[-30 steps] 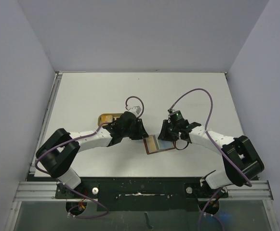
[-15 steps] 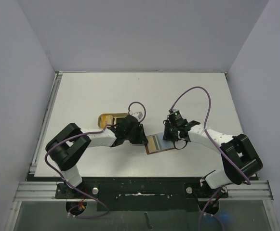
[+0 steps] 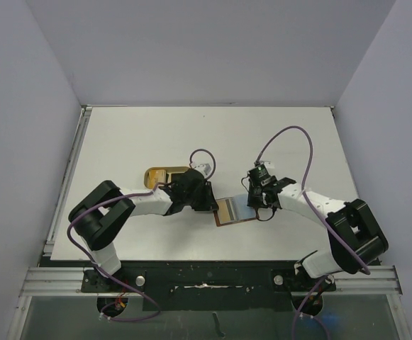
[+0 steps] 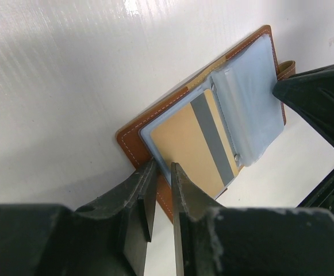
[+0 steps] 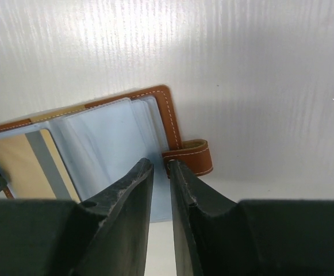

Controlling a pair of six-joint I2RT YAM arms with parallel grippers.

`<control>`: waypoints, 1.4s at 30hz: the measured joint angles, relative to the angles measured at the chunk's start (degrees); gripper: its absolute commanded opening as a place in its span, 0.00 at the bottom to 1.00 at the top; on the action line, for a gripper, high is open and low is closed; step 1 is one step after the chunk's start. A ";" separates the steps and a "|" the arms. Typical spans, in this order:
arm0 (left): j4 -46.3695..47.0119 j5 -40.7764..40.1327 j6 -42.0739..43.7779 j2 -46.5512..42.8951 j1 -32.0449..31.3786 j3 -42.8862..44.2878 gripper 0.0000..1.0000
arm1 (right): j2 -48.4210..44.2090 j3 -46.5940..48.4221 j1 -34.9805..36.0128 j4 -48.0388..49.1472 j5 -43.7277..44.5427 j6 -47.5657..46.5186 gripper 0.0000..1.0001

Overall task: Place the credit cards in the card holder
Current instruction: Insert the credit card into the card holder, then pick up the credit card from the storage box.

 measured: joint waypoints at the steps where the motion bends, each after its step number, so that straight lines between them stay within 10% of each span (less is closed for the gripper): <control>1: -0.09 -0.07 0.07 0.00 0.00 0.09 0.17 | -0.24 -0.20 0.00 -0.15 0.37 0.04 0.21; 18: -18.05 -11.74 9.94 -5.03 2.71 13.66 0.37 | -14.23 -1.25 -0.02 -2.49 -1.03 0.22 0.42; 42: -32.65 -30.12 21.11 -0.61 17.14 15.74 0.50 | -23.82 -1.81 -0.02 1.77 -5.57 1.36 0.46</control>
